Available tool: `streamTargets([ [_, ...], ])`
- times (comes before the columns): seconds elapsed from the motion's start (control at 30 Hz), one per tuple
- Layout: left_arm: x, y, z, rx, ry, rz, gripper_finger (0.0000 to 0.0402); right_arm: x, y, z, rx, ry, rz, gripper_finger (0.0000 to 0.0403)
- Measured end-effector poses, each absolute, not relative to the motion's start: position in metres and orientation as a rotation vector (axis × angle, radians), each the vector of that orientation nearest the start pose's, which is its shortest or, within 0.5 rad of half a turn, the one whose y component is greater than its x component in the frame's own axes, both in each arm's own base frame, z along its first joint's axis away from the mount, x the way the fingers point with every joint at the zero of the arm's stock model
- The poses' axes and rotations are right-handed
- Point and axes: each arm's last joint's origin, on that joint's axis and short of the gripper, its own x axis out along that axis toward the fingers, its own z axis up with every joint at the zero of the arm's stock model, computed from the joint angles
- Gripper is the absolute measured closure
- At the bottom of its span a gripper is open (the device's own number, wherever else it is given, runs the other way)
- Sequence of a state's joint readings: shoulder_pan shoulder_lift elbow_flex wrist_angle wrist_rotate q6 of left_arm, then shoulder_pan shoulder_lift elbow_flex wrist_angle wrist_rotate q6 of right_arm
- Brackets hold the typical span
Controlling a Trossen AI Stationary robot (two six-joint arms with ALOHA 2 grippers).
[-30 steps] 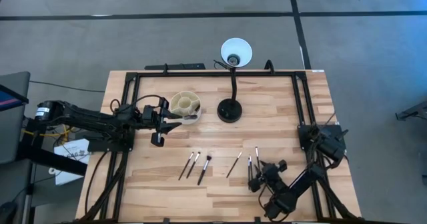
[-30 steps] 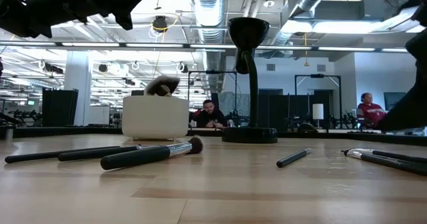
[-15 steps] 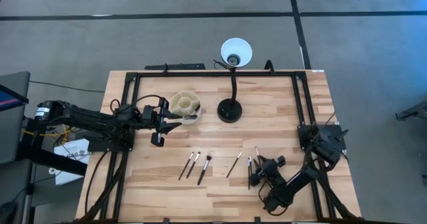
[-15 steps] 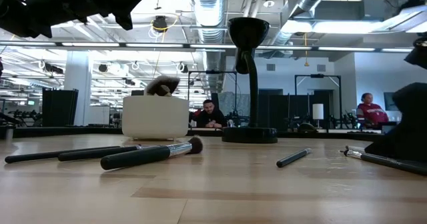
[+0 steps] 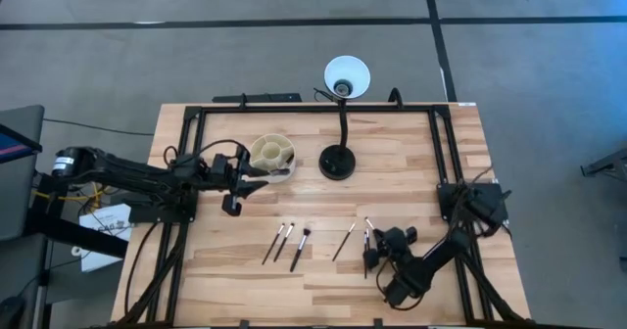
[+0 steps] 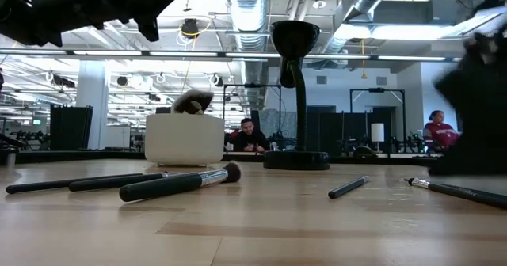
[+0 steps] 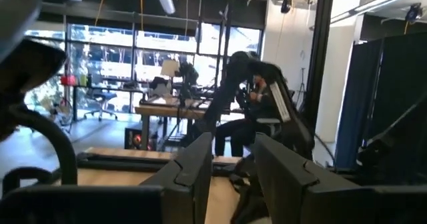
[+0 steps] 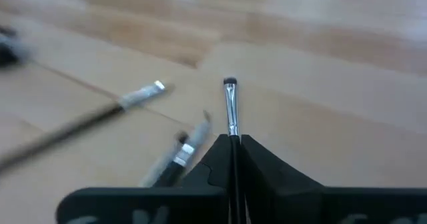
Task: Put items in baskets/containers
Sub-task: Put the eyeshadow brush into the organizer
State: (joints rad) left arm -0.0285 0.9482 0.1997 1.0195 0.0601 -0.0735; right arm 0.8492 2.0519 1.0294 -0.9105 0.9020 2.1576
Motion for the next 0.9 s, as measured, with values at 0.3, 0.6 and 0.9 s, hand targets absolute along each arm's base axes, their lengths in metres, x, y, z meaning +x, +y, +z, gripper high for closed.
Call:
streamTargets([
  [0.3, 0.187, -0.01, 0.209, -0.086, -0.194, -0.114, 0.0291, 0.23, 0.184, 0.156, 0.571, 0.417, -0.895, 0.0397],
  [0.6, 0.189, -0.023, 0.204, -0.109, -0.156, -0.182, 0.0291, 0.269, 0.16, 0.209, 0.503, 0.312, -0.734, 0.0397],
  [0.9, 0.19, -0.041, 0.197, -0.172, -0.103, -0.269, 0.0291, 0.311, 0.125, 0.247, 0.353, 0.173, -0.667, 0.0395],
])
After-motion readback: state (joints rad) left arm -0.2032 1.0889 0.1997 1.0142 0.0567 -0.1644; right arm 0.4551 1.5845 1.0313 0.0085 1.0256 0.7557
